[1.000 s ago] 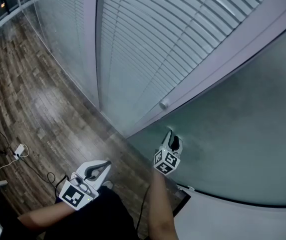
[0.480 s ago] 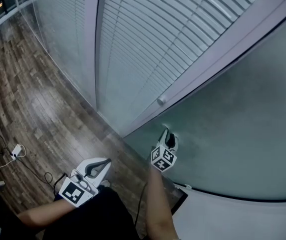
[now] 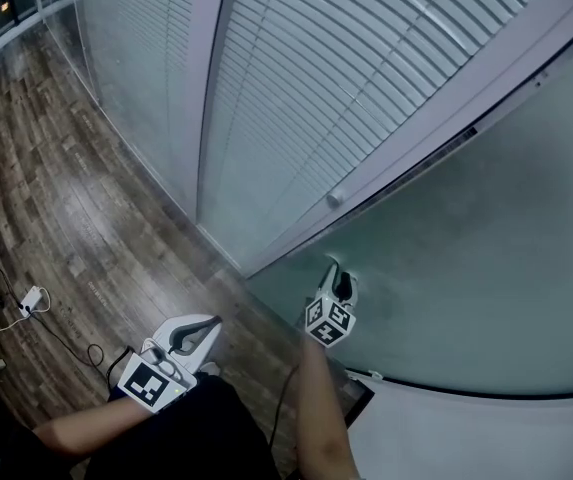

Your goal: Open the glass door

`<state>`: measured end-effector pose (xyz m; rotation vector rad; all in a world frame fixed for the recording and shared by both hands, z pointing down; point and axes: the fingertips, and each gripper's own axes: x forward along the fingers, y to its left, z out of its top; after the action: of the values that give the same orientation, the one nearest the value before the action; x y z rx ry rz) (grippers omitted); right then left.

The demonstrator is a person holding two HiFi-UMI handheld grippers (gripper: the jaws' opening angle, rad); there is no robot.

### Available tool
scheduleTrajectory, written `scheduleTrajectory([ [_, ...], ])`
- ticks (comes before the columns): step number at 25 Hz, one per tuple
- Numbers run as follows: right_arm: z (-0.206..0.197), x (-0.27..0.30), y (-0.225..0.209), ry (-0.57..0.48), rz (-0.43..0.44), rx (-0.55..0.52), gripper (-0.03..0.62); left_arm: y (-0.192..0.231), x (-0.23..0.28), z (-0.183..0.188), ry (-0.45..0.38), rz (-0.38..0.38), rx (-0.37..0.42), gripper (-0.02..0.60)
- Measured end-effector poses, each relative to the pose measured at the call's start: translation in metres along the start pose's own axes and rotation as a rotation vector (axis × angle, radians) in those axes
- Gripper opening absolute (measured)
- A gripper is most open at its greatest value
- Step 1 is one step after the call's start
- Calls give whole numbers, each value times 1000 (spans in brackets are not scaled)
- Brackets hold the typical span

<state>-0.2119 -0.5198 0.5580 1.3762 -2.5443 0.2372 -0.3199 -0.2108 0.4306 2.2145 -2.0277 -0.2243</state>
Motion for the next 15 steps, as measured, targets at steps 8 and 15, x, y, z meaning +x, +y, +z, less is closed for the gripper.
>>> scheduleTrajectory([
  [8,-4,-38,15,-16,19,-27,109,-8,-31,0,-12,-13,-31,0],
  [15,-20,-67,30,-11,63,-56,112,-8,-37,-3,-28,-23,-47,0],
])
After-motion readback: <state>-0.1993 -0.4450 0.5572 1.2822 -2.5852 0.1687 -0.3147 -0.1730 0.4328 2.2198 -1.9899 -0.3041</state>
